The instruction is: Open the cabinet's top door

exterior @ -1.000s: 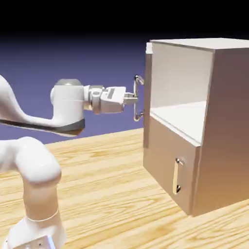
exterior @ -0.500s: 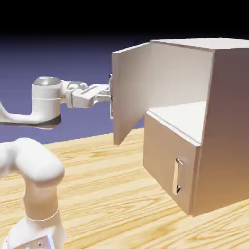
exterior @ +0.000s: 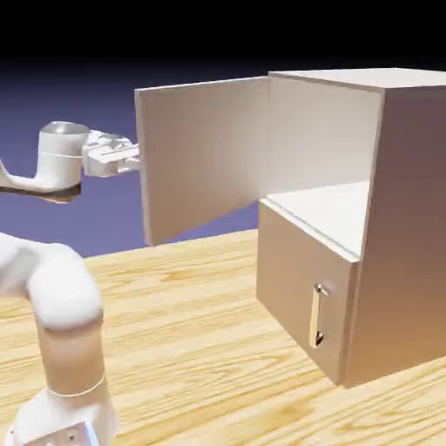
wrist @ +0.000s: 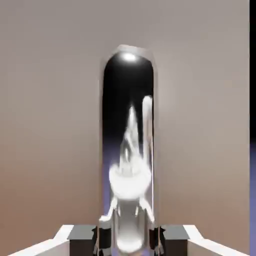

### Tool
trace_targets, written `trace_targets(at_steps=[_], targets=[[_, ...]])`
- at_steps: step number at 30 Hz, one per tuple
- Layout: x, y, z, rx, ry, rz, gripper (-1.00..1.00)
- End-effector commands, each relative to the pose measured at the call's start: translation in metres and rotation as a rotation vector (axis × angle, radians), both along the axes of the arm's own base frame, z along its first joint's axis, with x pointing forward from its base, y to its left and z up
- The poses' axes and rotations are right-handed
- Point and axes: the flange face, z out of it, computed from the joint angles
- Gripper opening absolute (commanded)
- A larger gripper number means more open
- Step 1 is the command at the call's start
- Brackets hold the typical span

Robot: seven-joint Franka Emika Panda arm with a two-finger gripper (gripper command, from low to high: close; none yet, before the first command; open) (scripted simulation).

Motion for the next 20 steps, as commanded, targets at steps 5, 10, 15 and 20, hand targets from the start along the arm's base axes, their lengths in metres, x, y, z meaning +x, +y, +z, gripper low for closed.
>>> trace_targets(at_steps=[5, 10, 15, 20], targets=[[0.001, 0.040, 0.000, 0.000, 0.000, -0.108, -1.00], [0.006, 0.077, 0.000, 0.000, 0.000, -0.205, -1.00], [0.014, 0.112, 0.000, 0.000, 0.000, -0.300, -1.00], [0.022, 0.139, 0.000, 0.001, 0.000, -0.376, -1.00]])
